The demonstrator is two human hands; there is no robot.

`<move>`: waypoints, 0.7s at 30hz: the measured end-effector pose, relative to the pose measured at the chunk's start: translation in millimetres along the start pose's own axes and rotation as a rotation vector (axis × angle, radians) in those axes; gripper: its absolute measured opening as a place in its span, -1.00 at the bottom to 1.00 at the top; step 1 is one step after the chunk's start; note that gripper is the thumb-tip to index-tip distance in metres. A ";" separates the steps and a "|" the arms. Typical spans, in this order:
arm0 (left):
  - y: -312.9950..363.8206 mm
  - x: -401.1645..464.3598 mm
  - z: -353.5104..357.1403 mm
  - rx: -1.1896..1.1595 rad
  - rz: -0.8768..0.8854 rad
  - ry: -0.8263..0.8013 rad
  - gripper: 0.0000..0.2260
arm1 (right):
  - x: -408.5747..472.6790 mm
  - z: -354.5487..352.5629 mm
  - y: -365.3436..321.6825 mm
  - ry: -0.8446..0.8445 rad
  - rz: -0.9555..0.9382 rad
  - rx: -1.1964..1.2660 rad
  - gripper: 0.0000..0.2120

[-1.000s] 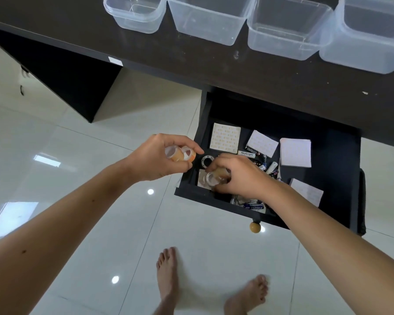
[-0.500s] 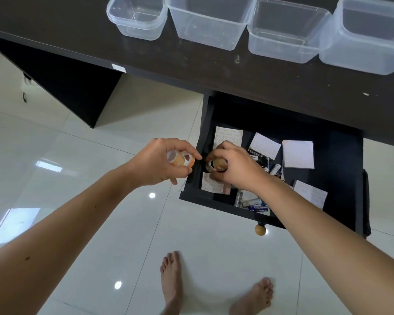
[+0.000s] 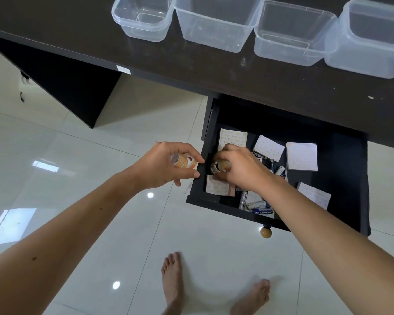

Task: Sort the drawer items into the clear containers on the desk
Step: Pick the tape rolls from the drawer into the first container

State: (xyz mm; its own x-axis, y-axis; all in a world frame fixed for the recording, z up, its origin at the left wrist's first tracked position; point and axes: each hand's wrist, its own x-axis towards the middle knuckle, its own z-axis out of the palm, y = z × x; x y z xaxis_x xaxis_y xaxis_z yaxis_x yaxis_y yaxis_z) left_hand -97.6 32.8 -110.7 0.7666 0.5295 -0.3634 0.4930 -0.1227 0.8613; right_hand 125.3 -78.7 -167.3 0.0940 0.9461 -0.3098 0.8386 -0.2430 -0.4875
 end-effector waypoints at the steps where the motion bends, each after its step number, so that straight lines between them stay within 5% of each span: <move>1: -1.4 0.3 -1.0 0.005 -0.001 -0.001 -0.79 | -0.7 0.4 -1.0 0.004 0.005 -0.004 -0.57; 21: 66.4 -23.6 -106.7 0.138 0.093 0.121 -0.68 | -22.6 -159.3 -106.8 0.183 0.031 0.319 -0.62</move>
State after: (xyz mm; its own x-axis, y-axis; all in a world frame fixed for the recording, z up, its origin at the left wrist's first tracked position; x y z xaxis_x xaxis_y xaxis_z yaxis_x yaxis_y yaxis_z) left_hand -126.8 101.7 -7.1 0.7607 0.6061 -0.2323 0.4804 -0.2850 0.8295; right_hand 119.0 -40.0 21.8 0.2353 0.9528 -0.1917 0.6267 -0.2994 -0.7194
